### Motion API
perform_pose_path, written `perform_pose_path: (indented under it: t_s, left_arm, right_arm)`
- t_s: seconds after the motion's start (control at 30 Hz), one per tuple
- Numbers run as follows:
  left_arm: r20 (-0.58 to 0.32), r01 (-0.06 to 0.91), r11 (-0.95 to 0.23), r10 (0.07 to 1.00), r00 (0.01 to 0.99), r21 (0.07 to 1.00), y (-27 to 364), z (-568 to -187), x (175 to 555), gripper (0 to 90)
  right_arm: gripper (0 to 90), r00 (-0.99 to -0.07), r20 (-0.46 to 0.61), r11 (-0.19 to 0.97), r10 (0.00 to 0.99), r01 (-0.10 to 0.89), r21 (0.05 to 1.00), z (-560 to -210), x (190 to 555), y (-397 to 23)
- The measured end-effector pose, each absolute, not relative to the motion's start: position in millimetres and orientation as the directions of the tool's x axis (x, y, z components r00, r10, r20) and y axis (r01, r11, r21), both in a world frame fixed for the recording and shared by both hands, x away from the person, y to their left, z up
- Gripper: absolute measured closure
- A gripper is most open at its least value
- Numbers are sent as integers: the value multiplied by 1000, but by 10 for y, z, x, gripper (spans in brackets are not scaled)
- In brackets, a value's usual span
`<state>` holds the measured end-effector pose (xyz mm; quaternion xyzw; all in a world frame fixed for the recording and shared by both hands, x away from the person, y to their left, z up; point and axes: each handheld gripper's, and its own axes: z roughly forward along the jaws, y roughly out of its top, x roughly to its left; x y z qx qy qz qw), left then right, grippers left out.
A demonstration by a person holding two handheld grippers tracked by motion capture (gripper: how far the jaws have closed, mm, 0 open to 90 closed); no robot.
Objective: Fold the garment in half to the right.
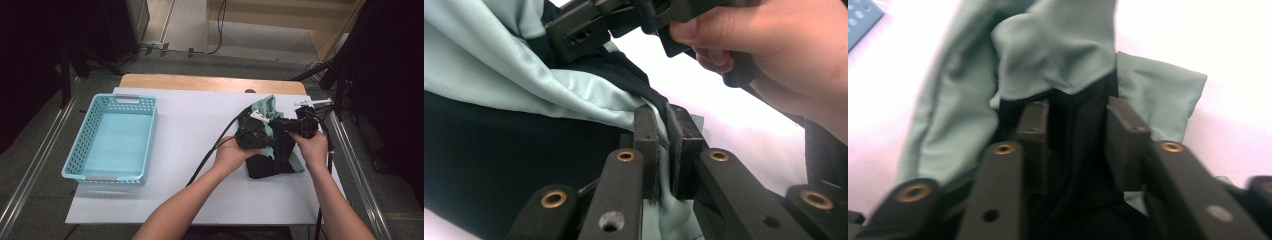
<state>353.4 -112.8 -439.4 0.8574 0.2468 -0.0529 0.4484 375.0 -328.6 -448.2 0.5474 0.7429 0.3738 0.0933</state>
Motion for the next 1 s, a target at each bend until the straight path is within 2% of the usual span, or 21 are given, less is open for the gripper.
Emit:
perform_pose_path:
  t_s: [0.07,0.23,0.27,0.37,0.73,0.8,0.9,1.0]
  left_arm:
    - [-310,469,-479,375,874,742,-1133,-4388,3527,856]
    - [-309,465,-479,369,876,745,-1140,-4384,3526,855]
    - [-309,465,-481,371,876,743,-1143,-4386,3533,855]
    - [-314,469,-481,370,874,741,-1157,-4403,3544,855]
    - [-334,487,-485,370,867,726,-1225,-4500,3585,851]
    - [-342,491,-491,365,866,719,-1241,-4529,3595,827]
    - [-378,514,-481,355,855,710,-1244,-4552,3615,725]
    - [-373,504,-477,346,861,720,-1234,-4528,3605,619]
  right_arm:
    - [552,-383,266,117,885,734,669,-4460,3738,-3301]
    - [501,-400,261,120,879,713,691,-4411,3721,-3314]
    - [458,-410,260,122,874,704,700,-4389,3713,-3314]
    - [415,-412,275,110,869,702,704,-4359,3706,-3341]
    - [409,-386,283,80,878,701,708,-4352,3689,-3523]
    - [418,-378,285,75,881,705,705,-4360,3684,-3551]
    - [439,-374,270,82,887,703,707,-4382,3683,-3572]
    - [449,-370,262,83,891,701,708,-4392,3683,-3588]
